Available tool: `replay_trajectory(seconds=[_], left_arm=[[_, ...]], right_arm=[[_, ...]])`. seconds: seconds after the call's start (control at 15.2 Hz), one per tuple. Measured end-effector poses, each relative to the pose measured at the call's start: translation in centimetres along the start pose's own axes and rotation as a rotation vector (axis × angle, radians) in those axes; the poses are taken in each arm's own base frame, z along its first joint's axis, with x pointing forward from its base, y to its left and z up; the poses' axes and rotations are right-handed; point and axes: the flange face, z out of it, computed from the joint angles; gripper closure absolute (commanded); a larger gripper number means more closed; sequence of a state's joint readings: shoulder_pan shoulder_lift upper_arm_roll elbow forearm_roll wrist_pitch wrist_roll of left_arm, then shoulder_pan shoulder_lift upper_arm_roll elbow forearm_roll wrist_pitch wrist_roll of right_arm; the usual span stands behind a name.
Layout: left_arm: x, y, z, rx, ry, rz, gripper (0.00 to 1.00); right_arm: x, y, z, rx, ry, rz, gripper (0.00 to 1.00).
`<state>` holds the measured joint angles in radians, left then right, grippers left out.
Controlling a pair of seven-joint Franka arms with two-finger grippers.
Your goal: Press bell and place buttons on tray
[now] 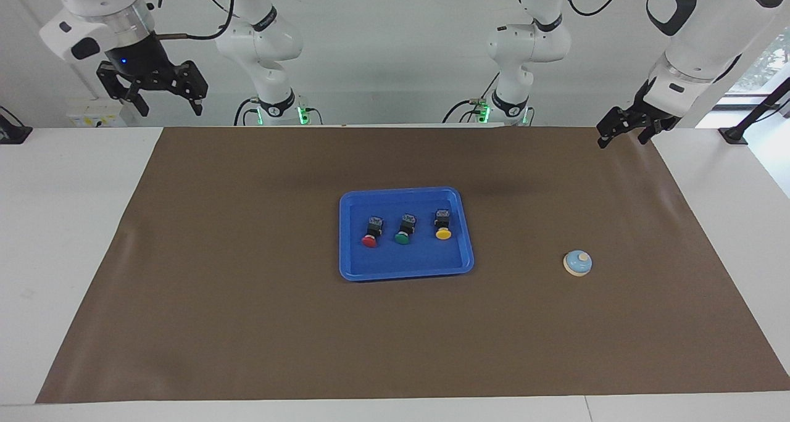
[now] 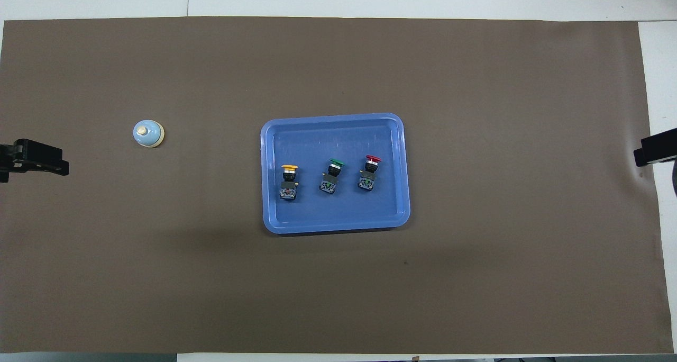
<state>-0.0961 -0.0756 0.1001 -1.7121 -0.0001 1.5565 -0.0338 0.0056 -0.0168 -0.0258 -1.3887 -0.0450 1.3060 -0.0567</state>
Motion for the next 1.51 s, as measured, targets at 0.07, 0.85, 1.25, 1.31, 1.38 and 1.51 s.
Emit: replay_trajectory(seconds=[0.07,0.85,1.25,1.31,1.38,1.51], left_arm=[[0.0,0.0,0.0,0.0,0.0,0.0,0.0],[0.0,0.0,0.0,0.0,0.0,0.0,0.0],[0.0,0.0,0.0,0.0,0.0,0.0,0.0],[0.0,0.0,0.0,0.0,0.0,0.0,0.0],[0.0,0.0,0.0,0.0,0.0,0.0,0.0],[0.0,0.0,0.0,0.0,0.0,0.0,0.0]], right_arm=[[-0.8,0.0,0.0,0.001,-0.004,0.001,0.0],[-0.3,0.5,5.9,0.018,0.015,0.021,0.0],[-0.2,0.4,5.3,0.031,0.017,0.02,0.0],[-0.2,0.4,5.3,0.031,0.016,0.02,0.0],[-0.1,0.4,5.5,0.031,0.013,0.021,0.0],[0.7,0.7,6.6,0.033,-0.009,0.026,0.0]])
